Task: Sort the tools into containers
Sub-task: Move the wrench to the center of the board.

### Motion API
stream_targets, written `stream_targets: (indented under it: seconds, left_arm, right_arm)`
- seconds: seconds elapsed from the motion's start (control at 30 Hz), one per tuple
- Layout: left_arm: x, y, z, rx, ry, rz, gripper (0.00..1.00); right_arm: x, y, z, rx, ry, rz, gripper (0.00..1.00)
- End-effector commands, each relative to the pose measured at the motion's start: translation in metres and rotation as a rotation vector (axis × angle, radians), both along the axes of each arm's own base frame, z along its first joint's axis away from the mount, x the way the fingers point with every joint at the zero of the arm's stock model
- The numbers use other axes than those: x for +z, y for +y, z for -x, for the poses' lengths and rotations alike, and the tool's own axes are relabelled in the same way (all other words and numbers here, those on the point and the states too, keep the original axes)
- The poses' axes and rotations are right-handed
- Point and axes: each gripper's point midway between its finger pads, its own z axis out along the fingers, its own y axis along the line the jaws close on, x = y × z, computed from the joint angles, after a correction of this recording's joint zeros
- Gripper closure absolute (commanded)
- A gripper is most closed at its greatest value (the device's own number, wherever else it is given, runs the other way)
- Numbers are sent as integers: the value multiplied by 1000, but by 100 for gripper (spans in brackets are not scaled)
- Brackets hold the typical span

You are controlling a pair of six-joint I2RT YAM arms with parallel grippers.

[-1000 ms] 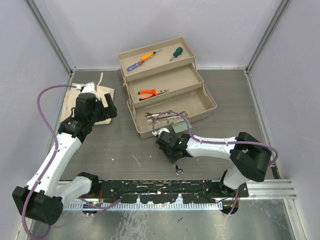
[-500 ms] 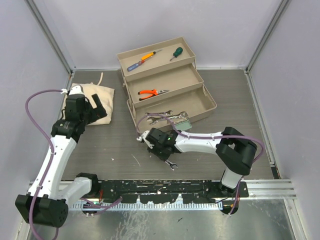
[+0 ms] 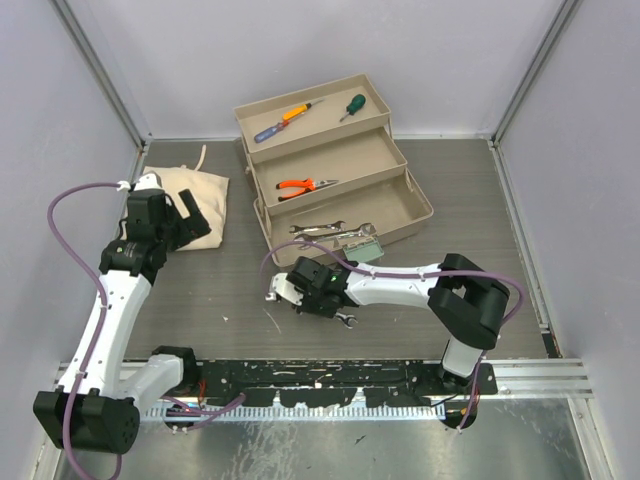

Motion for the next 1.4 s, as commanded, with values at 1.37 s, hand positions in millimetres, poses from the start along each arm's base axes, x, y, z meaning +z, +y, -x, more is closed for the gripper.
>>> stream_targets:
  seconds: [1.37]
  left_arm:
    - [11, -14, -15, -47, -42, 70, 2]
  right_arm:
    - [11, 36, -18, -382, 36, -325, 55]
